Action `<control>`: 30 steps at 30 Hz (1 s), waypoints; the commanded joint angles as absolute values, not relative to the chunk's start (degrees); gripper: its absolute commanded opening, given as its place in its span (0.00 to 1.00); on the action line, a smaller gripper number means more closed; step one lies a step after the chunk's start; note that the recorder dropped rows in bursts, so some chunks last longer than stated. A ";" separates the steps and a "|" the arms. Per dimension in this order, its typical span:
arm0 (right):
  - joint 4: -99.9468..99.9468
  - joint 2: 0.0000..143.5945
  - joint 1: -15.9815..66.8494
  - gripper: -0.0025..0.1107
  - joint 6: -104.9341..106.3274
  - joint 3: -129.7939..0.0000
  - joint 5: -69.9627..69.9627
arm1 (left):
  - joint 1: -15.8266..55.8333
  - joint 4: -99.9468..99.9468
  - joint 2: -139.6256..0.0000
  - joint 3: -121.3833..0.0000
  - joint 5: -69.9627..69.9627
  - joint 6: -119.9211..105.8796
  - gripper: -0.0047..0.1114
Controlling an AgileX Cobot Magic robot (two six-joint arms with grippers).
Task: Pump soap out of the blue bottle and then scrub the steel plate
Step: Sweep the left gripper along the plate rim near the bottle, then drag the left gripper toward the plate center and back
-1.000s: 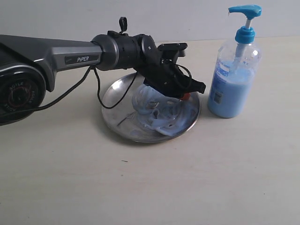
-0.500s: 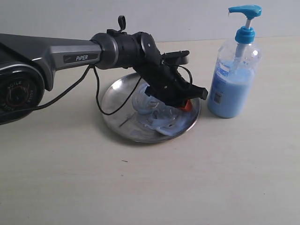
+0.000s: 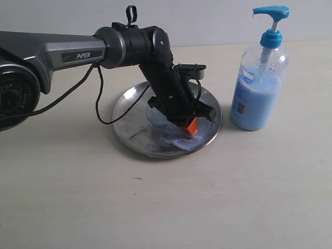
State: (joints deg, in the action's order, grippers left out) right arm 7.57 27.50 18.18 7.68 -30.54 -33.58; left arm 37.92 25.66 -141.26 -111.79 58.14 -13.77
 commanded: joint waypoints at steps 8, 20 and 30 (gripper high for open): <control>8.00 27.29 18.02 0.02 7.51 -30.45 -33.29 | 36.60 19.27 -142.38 -111.22 58.42 -11.78 0.04; 8.26 27.29 18.02 0.02 7.51 -30.45 -33.29 | 36.60 29.99 -142.50 -111.22 43.39 -11.68 0.04; 8.37 27.29 18.02 0.02 7.51 -30.45 -33.29 | 36.60 30.80 -142.98 -111.22 31.50 -11.53 0.04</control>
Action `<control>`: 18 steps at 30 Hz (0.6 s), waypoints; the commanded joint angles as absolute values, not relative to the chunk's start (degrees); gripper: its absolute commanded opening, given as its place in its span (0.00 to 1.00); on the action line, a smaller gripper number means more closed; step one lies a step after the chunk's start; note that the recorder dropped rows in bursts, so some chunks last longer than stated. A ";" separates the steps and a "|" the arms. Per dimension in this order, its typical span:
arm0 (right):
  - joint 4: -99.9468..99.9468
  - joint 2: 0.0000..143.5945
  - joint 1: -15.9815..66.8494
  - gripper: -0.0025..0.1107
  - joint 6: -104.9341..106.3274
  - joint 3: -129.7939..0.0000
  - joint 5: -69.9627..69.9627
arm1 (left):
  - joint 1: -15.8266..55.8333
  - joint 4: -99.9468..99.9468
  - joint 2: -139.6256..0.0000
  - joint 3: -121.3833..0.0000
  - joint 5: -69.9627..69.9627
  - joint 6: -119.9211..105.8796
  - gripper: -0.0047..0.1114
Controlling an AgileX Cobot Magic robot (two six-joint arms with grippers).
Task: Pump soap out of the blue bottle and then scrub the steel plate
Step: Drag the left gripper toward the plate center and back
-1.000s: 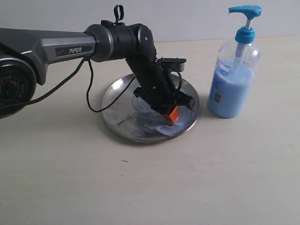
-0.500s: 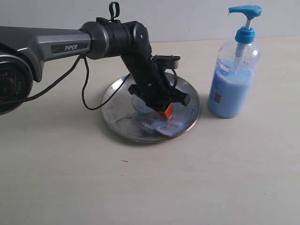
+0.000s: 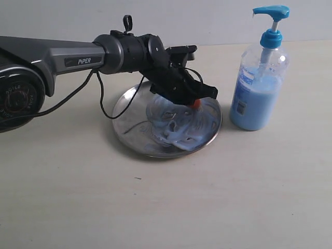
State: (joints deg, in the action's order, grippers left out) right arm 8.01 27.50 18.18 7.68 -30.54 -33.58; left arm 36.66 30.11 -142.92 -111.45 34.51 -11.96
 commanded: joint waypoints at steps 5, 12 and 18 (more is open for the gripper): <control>8.37 27.29 18.02 0.02 7.51 -30.45 -33.29 | 36.60 30.57 -143.08 -111.22 34.26 -11.53 0.04; 8.37 27.29 18.02 0.02 7.51 -30.45 -33.29 | 36.60 28.97 -143.08 -111.22 45.88 -11.53 0.04; 8.37 27.29 18.02 0.02 7.51 -30.45 -33.29 | 36.60 24.21 -142.97 -111.22 57.97 -11.53 0.04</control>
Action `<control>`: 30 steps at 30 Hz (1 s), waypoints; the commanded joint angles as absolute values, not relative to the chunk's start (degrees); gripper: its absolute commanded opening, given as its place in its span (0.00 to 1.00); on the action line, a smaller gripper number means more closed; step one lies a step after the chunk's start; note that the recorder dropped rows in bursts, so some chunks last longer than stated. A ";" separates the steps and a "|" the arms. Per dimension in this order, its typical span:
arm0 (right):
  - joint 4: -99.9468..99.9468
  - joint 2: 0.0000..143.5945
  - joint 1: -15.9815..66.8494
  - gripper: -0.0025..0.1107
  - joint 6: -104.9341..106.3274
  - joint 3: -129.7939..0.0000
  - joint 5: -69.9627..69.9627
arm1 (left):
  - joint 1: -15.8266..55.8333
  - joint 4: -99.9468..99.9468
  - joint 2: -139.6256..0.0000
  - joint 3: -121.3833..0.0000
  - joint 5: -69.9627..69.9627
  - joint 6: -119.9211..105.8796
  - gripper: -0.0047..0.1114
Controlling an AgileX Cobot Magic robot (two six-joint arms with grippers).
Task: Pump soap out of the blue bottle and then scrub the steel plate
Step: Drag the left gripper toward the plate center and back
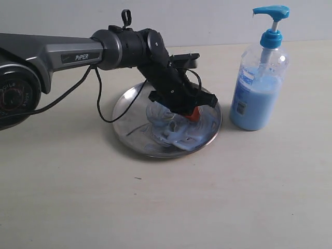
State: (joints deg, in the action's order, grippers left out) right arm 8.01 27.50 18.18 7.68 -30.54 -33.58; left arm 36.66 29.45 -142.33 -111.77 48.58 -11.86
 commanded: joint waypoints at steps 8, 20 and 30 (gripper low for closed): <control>8.37 27.29 18.02 0.02 7.51 -30.45 -33.29 | 36.60 11.66 -142.48 -111.22 67.17 -8.75 0.04; 8.37 27.29 18.02 0.02 7.51 -30.45 -33.29 | 33.71 6.55 -141.36 -111.22 59.23 -1.16 0.04; 8.98 27.29 18.02 0.02 7.51 -30.45 -33.29 | 33.13 6.53 -141.58 -111.22 42.52 1.96 0.04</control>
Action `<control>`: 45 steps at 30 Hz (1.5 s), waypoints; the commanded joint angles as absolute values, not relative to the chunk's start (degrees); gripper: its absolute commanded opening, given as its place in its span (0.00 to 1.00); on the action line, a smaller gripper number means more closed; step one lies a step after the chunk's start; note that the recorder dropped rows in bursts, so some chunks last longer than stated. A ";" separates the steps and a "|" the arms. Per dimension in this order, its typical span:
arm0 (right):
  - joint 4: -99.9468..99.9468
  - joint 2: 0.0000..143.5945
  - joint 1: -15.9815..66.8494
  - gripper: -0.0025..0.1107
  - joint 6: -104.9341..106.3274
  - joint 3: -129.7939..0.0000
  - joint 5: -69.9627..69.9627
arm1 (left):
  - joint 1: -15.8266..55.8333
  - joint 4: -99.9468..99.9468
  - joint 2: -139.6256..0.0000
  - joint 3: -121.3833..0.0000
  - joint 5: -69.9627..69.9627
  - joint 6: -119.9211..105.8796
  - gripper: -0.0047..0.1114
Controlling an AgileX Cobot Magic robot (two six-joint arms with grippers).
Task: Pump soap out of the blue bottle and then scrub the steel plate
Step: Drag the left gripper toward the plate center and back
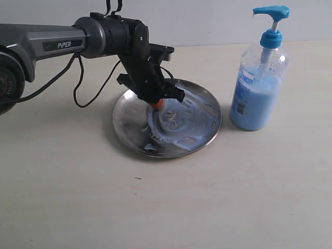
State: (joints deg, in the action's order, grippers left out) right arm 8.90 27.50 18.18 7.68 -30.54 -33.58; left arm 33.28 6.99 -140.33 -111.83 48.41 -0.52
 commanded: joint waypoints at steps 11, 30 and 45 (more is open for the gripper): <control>9.42 27.29 18.02 0.02 7.51 -30.45 -33.29 | 33.13 20.71 -141.68 -111.22 44.54 -7.35 0.04; 9.40 27.29 18.02 0.02 7.72 -30.45 -33.41 | 36.61 25.23 -140.63 -111.22 69.24 -15.82 0.04; 10.08 27.29 18.02 0.02 7.72 -30.45 -33.86 | 38.29 28.42 -140.51 -111.22 57.97 -16.03 0.04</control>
State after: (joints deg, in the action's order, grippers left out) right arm 9.73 27.50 18.18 7.68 -30.54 -33.80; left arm 37.21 27.44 -140.70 -111.61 60.84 -15.67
